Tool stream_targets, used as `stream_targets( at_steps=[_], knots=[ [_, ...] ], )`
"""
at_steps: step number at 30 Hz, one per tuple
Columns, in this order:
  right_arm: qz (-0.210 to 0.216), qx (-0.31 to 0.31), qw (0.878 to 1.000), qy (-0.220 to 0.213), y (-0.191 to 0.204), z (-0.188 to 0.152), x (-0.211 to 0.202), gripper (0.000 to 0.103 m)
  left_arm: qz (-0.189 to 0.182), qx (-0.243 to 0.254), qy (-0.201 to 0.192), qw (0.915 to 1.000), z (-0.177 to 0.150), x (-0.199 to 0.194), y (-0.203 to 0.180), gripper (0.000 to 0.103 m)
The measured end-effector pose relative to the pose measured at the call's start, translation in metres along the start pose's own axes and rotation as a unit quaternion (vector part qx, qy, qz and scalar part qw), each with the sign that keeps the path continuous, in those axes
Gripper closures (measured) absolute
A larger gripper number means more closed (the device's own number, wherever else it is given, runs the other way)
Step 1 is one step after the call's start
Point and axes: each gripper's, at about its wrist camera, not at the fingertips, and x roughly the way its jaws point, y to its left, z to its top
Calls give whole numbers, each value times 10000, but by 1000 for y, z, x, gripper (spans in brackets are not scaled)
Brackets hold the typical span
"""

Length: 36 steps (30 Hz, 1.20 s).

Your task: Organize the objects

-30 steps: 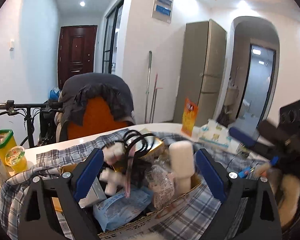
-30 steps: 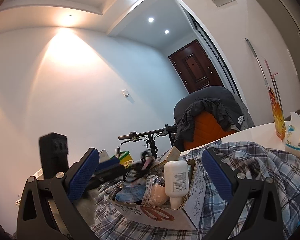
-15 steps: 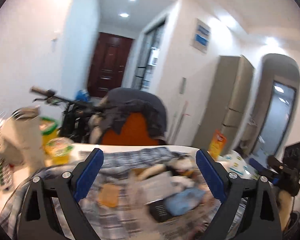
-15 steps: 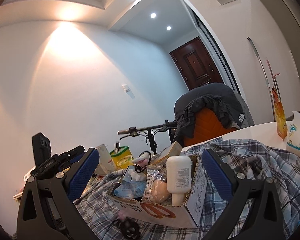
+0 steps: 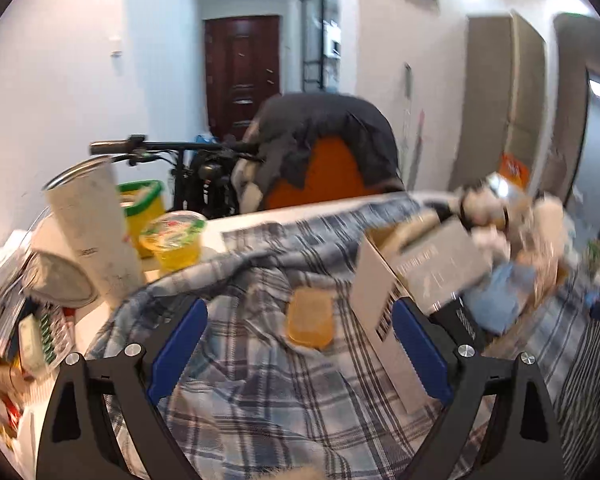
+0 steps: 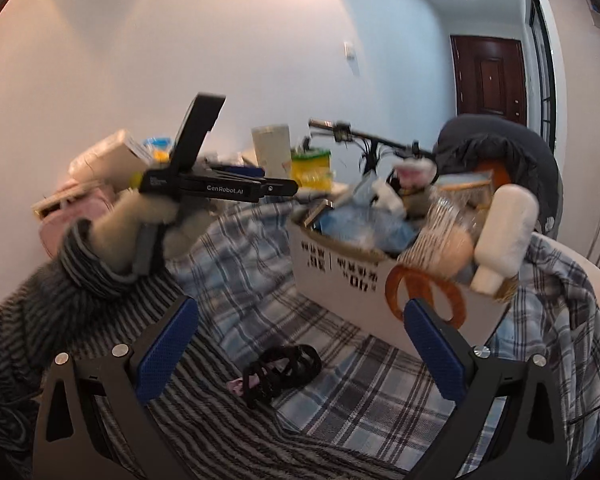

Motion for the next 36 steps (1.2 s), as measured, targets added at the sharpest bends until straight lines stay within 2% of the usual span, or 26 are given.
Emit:
stream_targets(
  at_steps=[5, 6, 8, 10, 11, 15, 20, 22, 24, 29, 30, 36],
  knots=[
    [16, -82, 9998, 176, 5, -5, 8, 1, 449, 734, 395, 9955, -4, 35, -18, 10],
    [12, -109, 9997, 195, 6, -6, 8, 1, 385, 727, 453, 9956, -3, 39, -16, 12],
    [4, -151, 9996, 246, 6, -6, 11, 1, 143, 621, 489, 9968, 1, 44, -9, 24],
    [-11, -188, 9994, 276, 8, -8, 12, 1, 215, 743, 591, 9953, 1, 49, -6, 41],
    [-8, -210, 9994, 289, 9, -8, 15, 1, 238, 796, 663, 9943, -1, 51, -3, 44],
    [47, -278, 9992, 298, 15, -7, 15, 1, 52, 757, 918, 9929, -14, 59, 4, 44],
    [45, -286, 9990, 333, 14, -6, 16, 1, 37, 1161, 1010, 9881, -20, 78, -19, 44],
    [29, -269, 9991, 335, 13, -6, 16, 1, 151, 1397, 1075, 9842, -24, 90, -25, 44],
    [30, -260, 9991, 332, 13, -6, 16, 1, 212, 1375, 1232, 9826, -27, 101, -22, 44],
    [44, -294, 9989, 358, 15, -7, 18, 1, -121, 1036, 1225, 9870, -23, 108, -10, 47],
    [37, -305, 9988, 369, 17, -7, 19, 1, -176, 1036, 1255, 9865, -23, 109, -10, 59],
    [46, -273, 9991, 311, 17, -8, 16, 1, -130, 1035, 1037, 9891, -22, 96, -12, 59]
  ],
)
